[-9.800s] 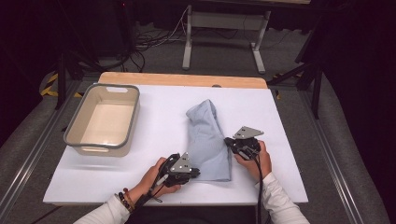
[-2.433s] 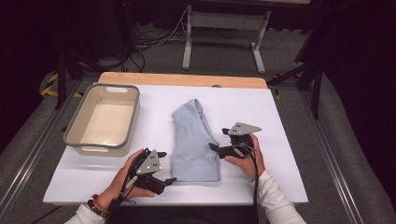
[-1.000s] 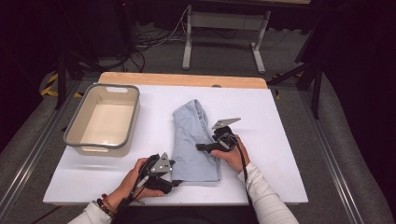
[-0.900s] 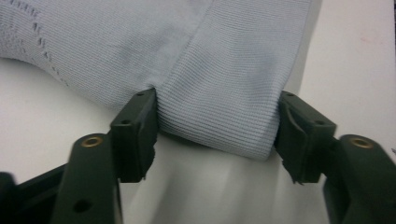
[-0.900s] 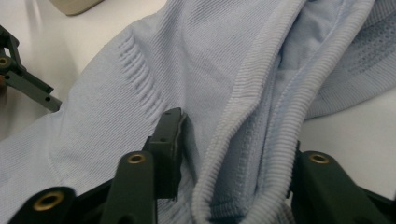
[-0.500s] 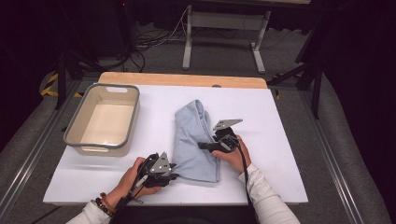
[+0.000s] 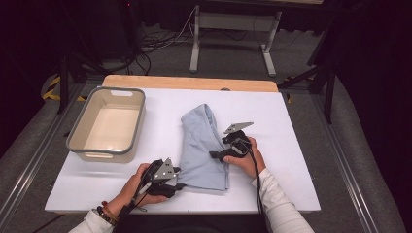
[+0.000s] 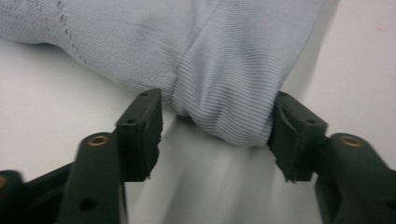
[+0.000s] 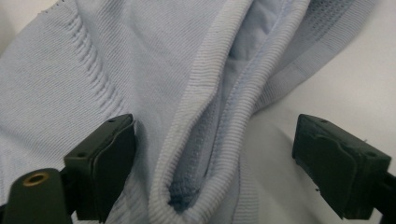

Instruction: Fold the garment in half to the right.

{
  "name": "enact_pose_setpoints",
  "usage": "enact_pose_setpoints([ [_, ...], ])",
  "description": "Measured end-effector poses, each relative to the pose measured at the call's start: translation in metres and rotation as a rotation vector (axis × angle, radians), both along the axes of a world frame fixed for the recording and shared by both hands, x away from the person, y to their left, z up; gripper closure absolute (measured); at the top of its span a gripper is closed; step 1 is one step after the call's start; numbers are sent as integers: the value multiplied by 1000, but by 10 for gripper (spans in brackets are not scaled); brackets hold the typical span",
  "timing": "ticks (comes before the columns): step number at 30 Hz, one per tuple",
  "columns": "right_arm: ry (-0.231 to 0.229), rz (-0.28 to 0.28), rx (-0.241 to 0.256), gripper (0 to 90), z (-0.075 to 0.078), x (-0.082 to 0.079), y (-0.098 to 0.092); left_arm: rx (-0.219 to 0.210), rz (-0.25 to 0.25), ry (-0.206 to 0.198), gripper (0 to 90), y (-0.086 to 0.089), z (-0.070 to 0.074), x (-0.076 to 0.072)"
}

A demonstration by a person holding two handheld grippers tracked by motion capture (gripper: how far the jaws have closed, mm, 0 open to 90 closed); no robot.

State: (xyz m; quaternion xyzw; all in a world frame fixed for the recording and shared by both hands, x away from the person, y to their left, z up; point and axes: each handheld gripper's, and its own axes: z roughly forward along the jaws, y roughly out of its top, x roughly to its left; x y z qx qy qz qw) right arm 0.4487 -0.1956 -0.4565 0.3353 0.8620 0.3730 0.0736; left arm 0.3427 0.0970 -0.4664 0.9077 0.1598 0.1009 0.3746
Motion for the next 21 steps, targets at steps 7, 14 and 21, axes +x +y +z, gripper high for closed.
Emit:
enact_pose_setpoints([
  [7,38,49,59,412,0,-2,-1,-19,-9,34,284,-1,-2,4],
  [14,125,86,178,683,-5,-1,-7,-14,-32,56,194,-8,-3,4],
  [21,62,103,160,726,4,-9,-5,-31,-30,47,423,-7,-1,5],
])
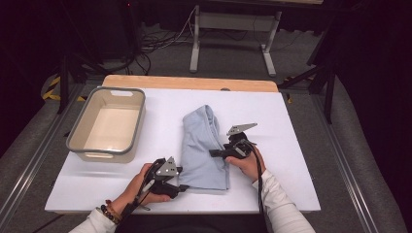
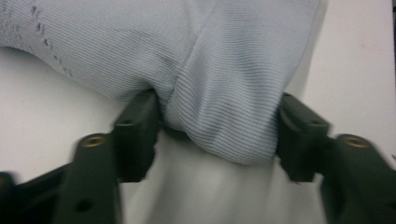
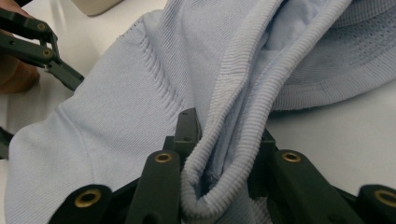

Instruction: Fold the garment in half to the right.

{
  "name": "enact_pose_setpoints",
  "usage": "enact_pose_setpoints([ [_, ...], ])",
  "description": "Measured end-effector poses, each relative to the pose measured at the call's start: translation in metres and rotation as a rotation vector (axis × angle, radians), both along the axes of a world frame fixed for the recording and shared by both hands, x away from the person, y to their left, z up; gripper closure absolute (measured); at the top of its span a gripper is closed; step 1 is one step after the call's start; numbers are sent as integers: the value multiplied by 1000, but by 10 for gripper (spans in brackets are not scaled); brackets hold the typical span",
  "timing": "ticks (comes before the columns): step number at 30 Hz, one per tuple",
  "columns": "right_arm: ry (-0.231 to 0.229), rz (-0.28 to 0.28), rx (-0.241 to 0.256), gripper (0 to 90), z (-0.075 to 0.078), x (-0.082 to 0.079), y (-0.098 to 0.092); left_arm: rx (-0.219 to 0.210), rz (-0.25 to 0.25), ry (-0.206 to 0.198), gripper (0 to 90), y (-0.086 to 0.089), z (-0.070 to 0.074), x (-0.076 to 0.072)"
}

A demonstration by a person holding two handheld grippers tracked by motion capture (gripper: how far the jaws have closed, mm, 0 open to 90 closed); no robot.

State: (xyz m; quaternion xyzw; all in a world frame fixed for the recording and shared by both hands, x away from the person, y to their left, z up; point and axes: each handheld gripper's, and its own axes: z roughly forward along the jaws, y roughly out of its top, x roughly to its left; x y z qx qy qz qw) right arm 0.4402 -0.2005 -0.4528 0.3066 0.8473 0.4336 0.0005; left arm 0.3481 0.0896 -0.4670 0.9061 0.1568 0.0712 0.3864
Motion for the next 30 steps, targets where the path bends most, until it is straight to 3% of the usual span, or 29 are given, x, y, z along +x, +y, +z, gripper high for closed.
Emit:
enact_pose_setpoints([
  [6,-35,-2,35,730,7,-5,-5,-34,14,-7,663,4,4,4],
  [8,-52,-8,43,730,10,-8,-7,-13,24,-44,682,6,9,5],
  [14,-90,-18,69,730,17,-12,-8,-2,31,-98,691,7,15,2],
  [19,-136,-24,86,730,22,-16,-9,-31,45,-117,692,11,20,2],
  [21,-138,-24,87,729,22,-17,-9,-35,44,-127,692,12,21,2],
  [24,-180,-29,69,729,25,-20,-5,-31,43,-141,693,13,22,2],
  [30,-197,-38,68,729,25,-22,-5,-29,39,-159,695,13,23,3],
])
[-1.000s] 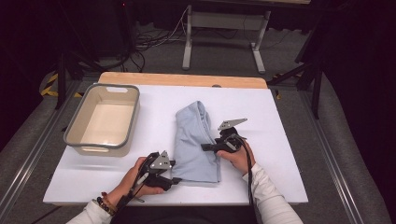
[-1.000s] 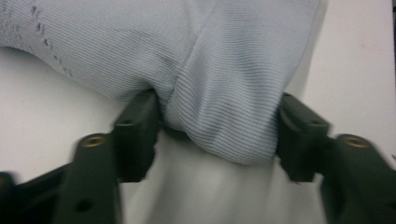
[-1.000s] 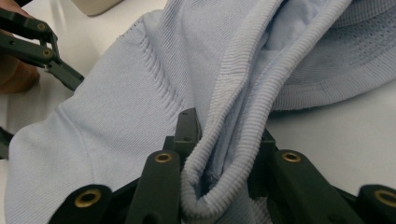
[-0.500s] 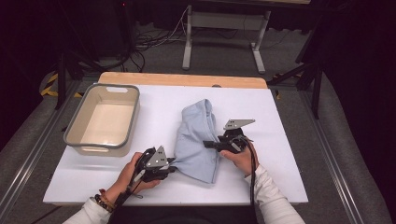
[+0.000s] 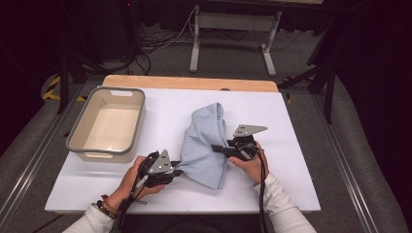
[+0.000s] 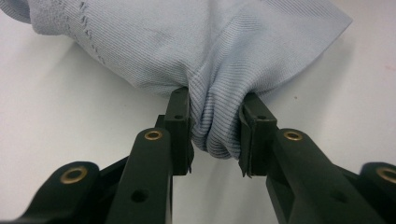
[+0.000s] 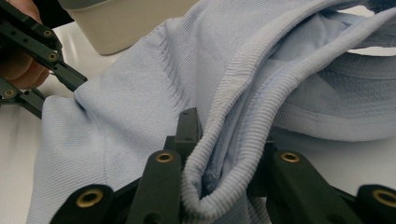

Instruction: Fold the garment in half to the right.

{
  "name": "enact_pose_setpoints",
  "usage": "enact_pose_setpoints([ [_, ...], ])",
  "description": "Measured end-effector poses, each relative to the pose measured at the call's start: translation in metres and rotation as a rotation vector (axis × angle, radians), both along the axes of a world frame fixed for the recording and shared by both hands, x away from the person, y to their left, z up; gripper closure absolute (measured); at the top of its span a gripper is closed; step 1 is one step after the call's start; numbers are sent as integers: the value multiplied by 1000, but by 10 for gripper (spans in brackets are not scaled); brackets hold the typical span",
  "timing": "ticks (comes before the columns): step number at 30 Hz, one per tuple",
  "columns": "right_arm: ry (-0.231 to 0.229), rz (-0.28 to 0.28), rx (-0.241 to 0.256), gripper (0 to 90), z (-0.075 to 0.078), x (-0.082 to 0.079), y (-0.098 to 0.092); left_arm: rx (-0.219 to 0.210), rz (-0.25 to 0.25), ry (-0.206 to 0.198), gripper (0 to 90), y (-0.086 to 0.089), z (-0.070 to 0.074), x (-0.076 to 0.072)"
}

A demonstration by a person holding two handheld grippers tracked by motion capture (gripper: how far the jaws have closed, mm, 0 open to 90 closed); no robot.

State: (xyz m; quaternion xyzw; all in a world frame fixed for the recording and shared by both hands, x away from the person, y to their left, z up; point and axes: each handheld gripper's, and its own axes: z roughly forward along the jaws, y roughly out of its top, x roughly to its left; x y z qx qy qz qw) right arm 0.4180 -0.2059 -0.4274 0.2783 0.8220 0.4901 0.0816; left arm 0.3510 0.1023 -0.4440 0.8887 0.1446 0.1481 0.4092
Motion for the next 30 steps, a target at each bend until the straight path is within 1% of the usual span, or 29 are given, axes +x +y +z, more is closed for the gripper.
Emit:
enact_pose_setpoints([
  [3,-18,-1,-7,729,1,-1,0,8,-10,-6,696,0,0,1],
  [5,-23,2,-9,728,2,-2,0,1,-22,-1,696,1,-1,3],
  [9,-23,7,0,727,3,-3,-1,5,-21,-9,697,2,-1,3],
  [12,-38,4,-12,727,4,-4,0,6,-24,-11,697,1,-1,5],
  [14,-40,2,-14,727,5,-4,1,0,-21,-9,697,2,-2,5],
  [17,-43,4,-12,727,5,-3,1,0,-17,-19,697,4,-1,5],
  [20,-60,10,-19,726,7,-4,4,-2,-9,-18,697,5,-1,4],
  [25,-61,12,-17,726,8,-4,5,-1,-5,-25,697,6,-2,2],
  [27,-61,15,-17,726,8,-4,6,4,0,-19,697,6,-2,1],
  [30,-68,18,-26,726,8,-5,8,2,-2,-30,697,7,-3,0],
])
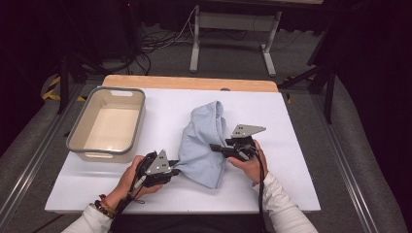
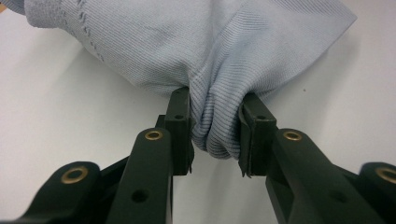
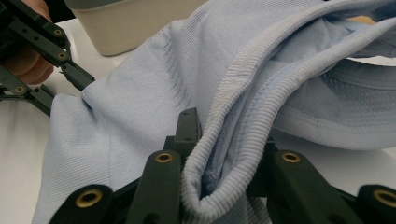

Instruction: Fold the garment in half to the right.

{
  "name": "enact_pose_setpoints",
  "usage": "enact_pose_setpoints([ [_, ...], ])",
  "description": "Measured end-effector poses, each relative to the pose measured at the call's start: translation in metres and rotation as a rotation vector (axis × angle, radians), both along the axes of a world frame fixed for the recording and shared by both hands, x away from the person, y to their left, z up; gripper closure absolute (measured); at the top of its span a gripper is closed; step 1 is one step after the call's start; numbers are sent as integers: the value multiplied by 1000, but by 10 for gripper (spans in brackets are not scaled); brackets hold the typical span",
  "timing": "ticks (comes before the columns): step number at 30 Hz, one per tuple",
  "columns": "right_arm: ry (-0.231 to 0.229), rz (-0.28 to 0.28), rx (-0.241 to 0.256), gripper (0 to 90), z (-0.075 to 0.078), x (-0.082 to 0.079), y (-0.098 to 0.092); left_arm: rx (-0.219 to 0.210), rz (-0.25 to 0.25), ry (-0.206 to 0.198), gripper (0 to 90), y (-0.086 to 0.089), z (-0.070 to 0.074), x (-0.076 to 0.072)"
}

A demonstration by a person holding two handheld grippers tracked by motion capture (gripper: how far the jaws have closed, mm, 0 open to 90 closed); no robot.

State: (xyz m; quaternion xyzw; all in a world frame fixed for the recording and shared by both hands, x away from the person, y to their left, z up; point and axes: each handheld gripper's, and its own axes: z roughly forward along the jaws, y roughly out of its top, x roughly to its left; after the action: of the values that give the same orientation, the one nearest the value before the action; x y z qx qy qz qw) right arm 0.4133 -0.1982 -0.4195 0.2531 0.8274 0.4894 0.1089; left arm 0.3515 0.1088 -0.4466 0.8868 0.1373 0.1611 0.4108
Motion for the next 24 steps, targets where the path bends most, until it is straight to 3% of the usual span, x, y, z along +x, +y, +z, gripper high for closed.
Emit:
enact_pose_setpoints([
  [24,-23,11,-12,726,2,-2,8,0,21,-11,697,5,0,-5],
])
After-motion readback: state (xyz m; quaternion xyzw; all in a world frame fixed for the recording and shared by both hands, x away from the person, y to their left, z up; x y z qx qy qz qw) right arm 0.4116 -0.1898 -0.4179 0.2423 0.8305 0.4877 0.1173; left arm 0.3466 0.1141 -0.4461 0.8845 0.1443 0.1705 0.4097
